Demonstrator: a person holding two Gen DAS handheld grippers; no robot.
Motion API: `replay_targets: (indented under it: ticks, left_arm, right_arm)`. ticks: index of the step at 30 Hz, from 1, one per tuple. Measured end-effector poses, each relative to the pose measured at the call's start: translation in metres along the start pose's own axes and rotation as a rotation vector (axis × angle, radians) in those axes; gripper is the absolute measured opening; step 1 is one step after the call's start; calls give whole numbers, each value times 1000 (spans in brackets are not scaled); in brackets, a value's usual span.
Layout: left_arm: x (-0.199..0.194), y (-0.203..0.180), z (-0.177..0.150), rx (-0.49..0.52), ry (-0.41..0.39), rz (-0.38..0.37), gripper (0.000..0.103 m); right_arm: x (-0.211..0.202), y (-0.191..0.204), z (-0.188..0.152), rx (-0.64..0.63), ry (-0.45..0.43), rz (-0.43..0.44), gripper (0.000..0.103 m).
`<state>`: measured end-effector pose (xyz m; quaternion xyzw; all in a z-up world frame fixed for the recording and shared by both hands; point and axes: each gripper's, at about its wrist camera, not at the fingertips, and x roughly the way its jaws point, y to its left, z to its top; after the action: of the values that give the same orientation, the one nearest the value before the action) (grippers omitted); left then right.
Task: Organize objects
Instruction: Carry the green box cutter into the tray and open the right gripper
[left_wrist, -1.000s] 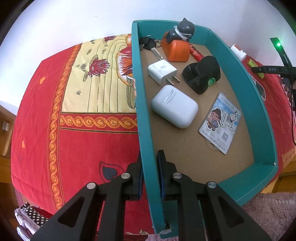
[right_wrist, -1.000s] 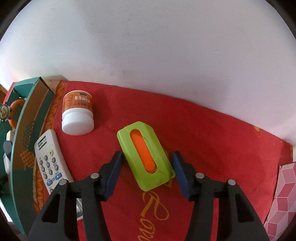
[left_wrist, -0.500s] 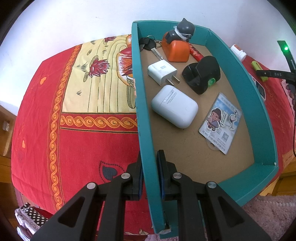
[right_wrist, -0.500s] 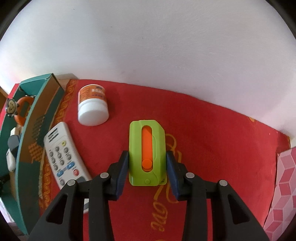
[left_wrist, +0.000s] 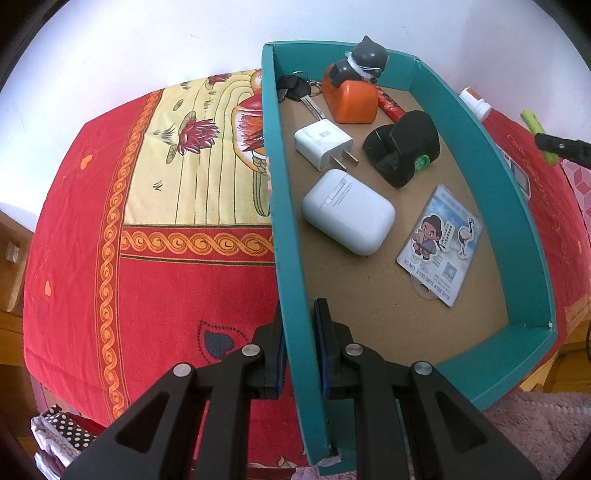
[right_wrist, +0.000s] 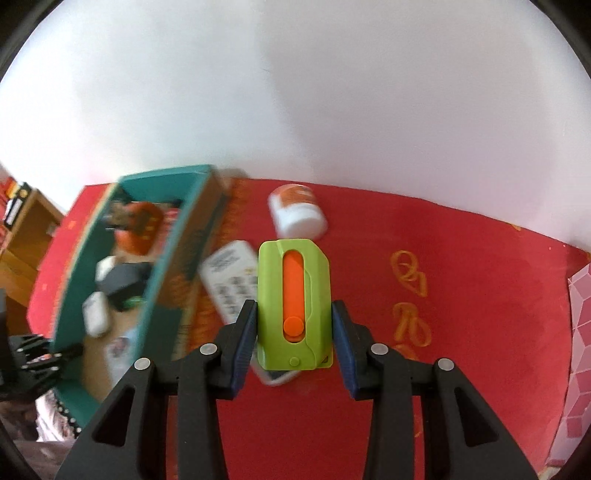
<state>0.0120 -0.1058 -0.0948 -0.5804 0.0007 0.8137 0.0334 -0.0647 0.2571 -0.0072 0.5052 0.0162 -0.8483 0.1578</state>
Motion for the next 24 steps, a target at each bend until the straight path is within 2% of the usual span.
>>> replay_targets:
  ticks: [5,9,10,15,24]
  left_arm:
    - [1,0,2,6,6,3,12]
    - [2,0,3,6,6,3,12]
    - [2,0,3,5,6,2,12]
    - [4,1,5,1,7,-2,12]
    - [3,0,4,-6,12,-13,12]
  right_arm:
    - [-15,33,-10,-63,-10,92,40]
    - [-5,77,-7,-129,17,156,40]
    - [11,105,1,-146,23,168,40]
    - [33,142,-14,-201,70,225,40]
    - [78,218,-45,-365,180,268,41]
